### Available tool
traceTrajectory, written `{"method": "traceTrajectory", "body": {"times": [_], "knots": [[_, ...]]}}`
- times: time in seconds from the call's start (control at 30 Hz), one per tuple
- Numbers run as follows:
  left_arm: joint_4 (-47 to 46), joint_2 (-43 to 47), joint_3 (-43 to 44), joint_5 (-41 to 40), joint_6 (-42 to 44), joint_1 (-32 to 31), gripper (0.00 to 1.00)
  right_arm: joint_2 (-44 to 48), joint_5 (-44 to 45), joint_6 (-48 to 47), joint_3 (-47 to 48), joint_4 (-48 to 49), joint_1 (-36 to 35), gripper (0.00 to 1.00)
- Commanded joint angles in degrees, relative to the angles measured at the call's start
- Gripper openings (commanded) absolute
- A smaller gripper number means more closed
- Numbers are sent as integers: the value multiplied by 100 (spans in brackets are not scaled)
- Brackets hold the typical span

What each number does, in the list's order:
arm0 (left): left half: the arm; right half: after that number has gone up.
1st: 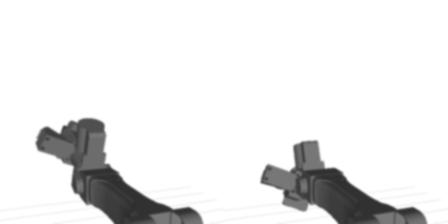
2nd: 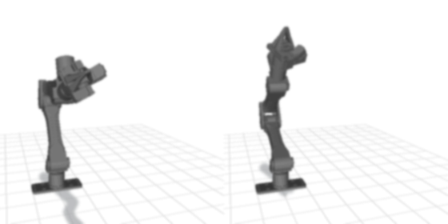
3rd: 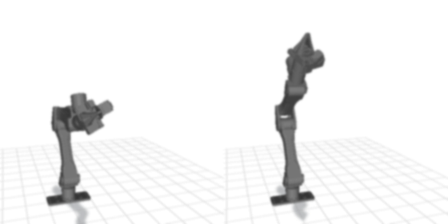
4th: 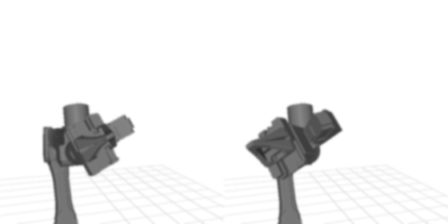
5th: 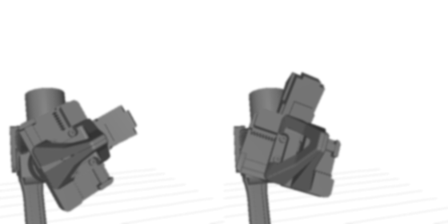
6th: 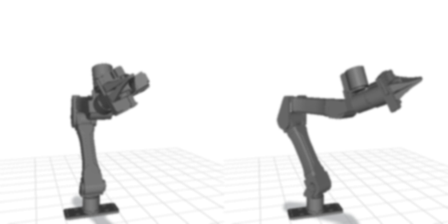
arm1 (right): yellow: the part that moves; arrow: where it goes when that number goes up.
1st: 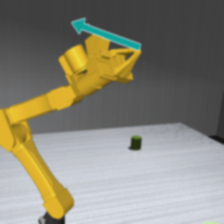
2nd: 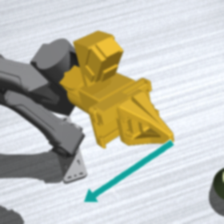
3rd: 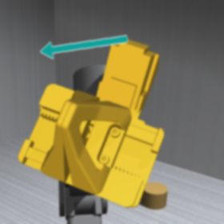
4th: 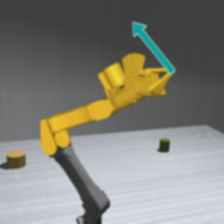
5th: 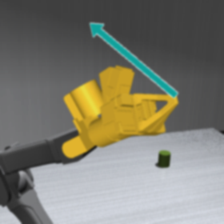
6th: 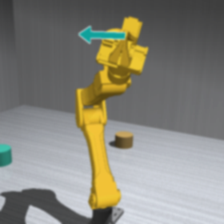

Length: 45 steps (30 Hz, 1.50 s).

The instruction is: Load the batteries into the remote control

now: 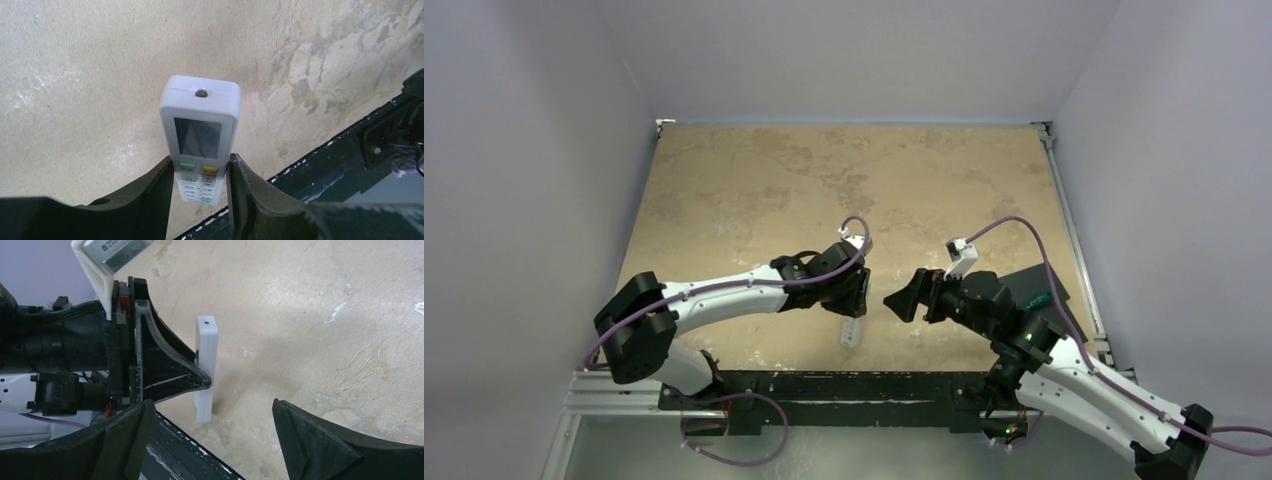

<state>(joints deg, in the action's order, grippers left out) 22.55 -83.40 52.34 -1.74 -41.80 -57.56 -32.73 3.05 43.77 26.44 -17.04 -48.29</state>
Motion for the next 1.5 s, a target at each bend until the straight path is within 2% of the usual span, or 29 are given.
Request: {"method": "traceTrajectory", "body": {"times": [0.0, 0.23, 0.53, 1.13, 1.33, 1.47], "knots": [[210, -296, 532, -546, 267, -178, 0, 113, 152, 98, 195, -73, 30, 99], [354, -783, 734, -842, 338, -313, 0, 170, 237, 63, 252, -140, 27, 99], [170, -1243, 789, -817, 350, -308, 0, 229, 425, -58, 337, -316, 30, 99], [98, -1247, 800, -712, 339, -308, 39, 149, 498, -136, 442, -370, 30, 99], [133, -954, 783, -774, 335, -311, 62, 143, 510, -157, 508, -422, 30, 99], [157, -763, 785, -737, 337, -308, 65, 118, 539, -181, 610, -505, 30, 99]]}}
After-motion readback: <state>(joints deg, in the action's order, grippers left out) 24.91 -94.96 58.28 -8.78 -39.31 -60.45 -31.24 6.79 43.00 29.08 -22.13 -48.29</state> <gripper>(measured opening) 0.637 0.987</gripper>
